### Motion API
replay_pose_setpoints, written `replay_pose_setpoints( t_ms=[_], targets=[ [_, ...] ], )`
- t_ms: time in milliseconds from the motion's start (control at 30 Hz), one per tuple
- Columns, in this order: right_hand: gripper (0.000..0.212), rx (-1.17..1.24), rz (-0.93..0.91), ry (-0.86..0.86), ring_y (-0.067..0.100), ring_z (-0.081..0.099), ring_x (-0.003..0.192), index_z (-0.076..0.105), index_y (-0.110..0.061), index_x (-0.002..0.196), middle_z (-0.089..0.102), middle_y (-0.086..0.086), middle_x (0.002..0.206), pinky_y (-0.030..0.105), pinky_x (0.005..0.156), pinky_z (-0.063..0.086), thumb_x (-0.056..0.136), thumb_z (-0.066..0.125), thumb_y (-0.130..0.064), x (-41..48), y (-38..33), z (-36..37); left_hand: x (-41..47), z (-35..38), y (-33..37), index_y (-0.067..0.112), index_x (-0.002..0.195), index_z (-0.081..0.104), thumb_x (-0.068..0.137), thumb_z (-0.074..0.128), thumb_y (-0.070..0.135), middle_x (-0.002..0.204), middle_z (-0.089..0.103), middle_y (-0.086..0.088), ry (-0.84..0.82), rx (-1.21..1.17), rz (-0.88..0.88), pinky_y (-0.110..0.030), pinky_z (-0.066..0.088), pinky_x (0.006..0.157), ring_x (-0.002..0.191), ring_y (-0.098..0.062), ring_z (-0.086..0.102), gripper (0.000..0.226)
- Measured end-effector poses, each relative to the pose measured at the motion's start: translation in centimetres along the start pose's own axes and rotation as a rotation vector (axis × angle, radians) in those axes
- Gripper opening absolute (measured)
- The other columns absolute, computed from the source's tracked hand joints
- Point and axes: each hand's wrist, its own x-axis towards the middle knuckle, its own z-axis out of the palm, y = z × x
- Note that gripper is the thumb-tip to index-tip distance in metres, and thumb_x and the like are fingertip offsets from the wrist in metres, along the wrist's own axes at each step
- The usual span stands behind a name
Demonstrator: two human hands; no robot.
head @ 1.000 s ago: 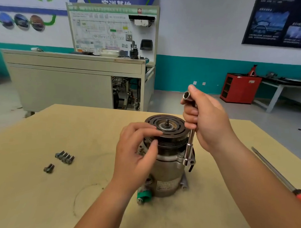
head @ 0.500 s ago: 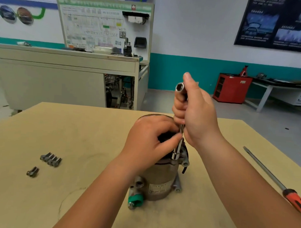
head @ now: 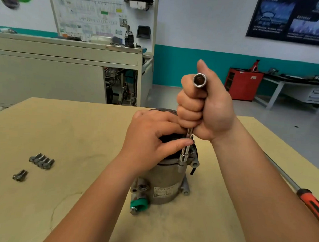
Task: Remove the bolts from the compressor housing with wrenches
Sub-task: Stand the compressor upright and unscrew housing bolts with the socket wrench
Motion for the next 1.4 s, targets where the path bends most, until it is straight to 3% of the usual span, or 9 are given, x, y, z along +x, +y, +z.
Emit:
replay_pose_setpoints(
  t_ms=[333,467,567,633,733,900,1033,1233,1400],
  targets=[
    [0.041,0.022,0.082,-0.161,0.008,0.008,0.034,0.024,-0.022,0.051,0.013,-0.008,0.044,0.009,0.039,0.011,0.084,0.030,-0.045,0.5,-0.4,-0.9,-0.3,-0.1,-0.2,0.013,0.080,0.077,0.077,0.068,0.040,0.087,0.062,0.017,0.011,-0.003,0.044,-0.046,0.047,0.067,0.077,-0.006,0.060,0.028],
    [0.046,0.027,0.053,-0.058,0.007,0.010,0.036,0.025,-0.023,0.052,0.014,-0.008,0.046,0.013,0.035,0.012,0.091,0.029,-0.048,0.2,-0.2,-0.8,-0.3,-0.5,-0.3,0.011,0.086,0.072,0.083,0.059,0.031,0.086,0.069,-0.001,0.133,-0.227,-0.030,-0.035,0.049,0.075,0.082,-0.014,0.064,0.024],
    [0.045,-0.006,-0.004,0.086,0.005,0.026,0.039,0.043,-0.021,0.056,0.028,-0.008,0.047,0.015,0.039,0.031,0.091,0.029,-0.045,-0.5,0.1,-0.8,1.2,-1.3,0.5,0.014,0.099,0.060,0.090,0.042,0.027,0.093,0.061,-0.008,0.338,-0.309,-0.113,-0.037,0.047,0.080,0.090,-0.021,0.059,0.024],
    [0.036,-0.198,-0.064,0.234,0.007,0.045,0.051,0.055,-0.021,0.069,0.048,-0.007,0.056,0.020,0.054,0.042,0.088,0.036,-0.045,-1.1,0.6,-1.0,3.7,-1.7,1.8,0.021,0.106,0.052,0.091,0.038,0.029,0.101,0.058,-0.007,0.370,-0.370,-0.080,-0.031,0.045,0.085,0.097,-0.016,0.057,0.023],
    [0.017,-0.739,-0.122,0.456,-0.002,0.055,0.072,0.057,-0.037,0.082,0.059,-0.019,0.077,0.018,0.068,0.043,0.081,0.044,-0.048,-2.2,2.2,-1.3,7.9,-2.4,3.5,0.017,0.105,0.056,0.091,0.039,0.033,0.101,0.062,-0.001,0.175,-0.666,-0.130,-0.029,0.045,0.091,0.100,-0.013,0.060,0.027],
    [0.031,-1.037,-0.182,0.503,-0.004,0.044,0.107,0.045,-0.039,0.103,0.050,-0.013,0.115,0.004,0.090,0.030,0.076,0.049,-0.052,-4.3,5.3,-3.4,9.2,-1.1,3.9,0.019,0.053,0.054,0.096,0.023,0.022,0.048,0.043,0.003,-0.228,-0.891,-0.124,-0.023,0.039,0.053,0.045,-0.014,0.044,0.053],
    [0.042,-1.073,-0.168,0.326,-0.002,0.037,0.123,0.039,-0.046,0.114,0.041,-0.016,0.130,0.013,0.103,0.029,0.074,0.049,-0.050,-5.1,6.4,-4.7,8.2,0.0,4.0,0.025,0.046,0.043,0.093,0.028,0.025,0.047,0.029,0.009,-0.115,-1.010,-0.215,-0.016,0.024,0.042,0.041,-0.005,0.025,0.050],
    [0.067,-1.235,-0.190,0.382,-0.004,0.033,0.112,0.041,-0.020,0.123,0.032,-0.016,0.118,0.019,0.093,0.033,0.069,0.052,-0.057,-4.8,7.2,-4.3,7.6,0.5,5.1,0.021,0.057,0.033,0.094,0.028,0.022,0.046,0.029,0.015,0.117,-0.889,-0.214,-0.015,0.021,0.042,0.040,-0.004,0.023,0.037],
    [0.062,-1.340,-0.146,0.446,0.006,0.036,0.113,0.037,-0.021,0.126,0.033,-0.006,0.125,0.038,0.095,0.041,0.078,0.063,-0.051,-5.0,7.4,-3.6,7.4,0.8,5.6,0.012,0.060,0.039,0.096,0.033,0.018,0.052,0.031,0.003,0.265,-0.378,-0.148,-0.032,0.024,0.048,0.047,-0.016,0.030,0.037]
  ],
)
